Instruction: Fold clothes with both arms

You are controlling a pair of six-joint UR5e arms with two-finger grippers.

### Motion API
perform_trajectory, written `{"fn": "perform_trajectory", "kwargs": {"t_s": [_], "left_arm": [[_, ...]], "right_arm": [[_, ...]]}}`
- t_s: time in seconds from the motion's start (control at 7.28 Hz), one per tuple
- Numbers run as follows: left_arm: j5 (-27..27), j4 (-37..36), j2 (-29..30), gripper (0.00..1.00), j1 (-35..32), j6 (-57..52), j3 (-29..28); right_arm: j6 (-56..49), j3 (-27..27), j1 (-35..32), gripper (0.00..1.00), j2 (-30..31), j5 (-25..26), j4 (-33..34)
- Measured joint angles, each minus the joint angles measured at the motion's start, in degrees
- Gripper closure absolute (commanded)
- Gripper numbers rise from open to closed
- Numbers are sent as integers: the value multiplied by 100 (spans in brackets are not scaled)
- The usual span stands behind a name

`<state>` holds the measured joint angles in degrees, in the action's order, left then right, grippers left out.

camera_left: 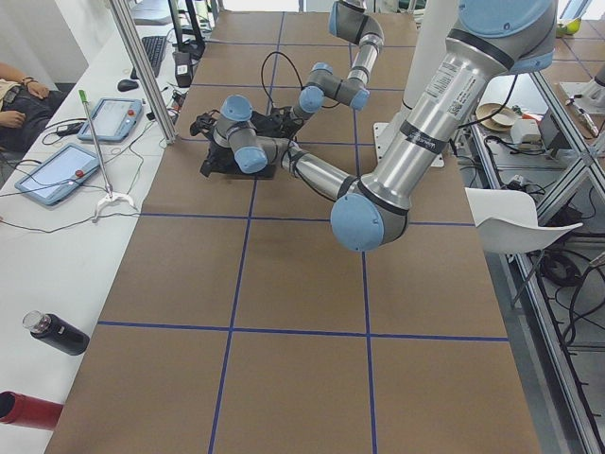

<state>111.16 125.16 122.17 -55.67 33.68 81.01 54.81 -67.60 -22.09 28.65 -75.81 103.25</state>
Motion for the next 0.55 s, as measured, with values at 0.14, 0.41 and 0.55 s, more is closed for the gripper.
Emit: {"fn": "perform_trajectory", "kwargs": {"t_s": [0.14, 0.41, 0.55], "left_arm": [[-2, 0, 0, 0, 2, 20, 2], [-4, 0, -1, 0, 2, 37, 6], [-6, 0, -5, 0, -1, 40, 11]], "right_arm": [[-25, -47, -31, 100, -9, 14, 38], [-26, -131, -282, 100, -22, 46, 13], [-30, -121, -520, 100, -19, 48, -102]]}}
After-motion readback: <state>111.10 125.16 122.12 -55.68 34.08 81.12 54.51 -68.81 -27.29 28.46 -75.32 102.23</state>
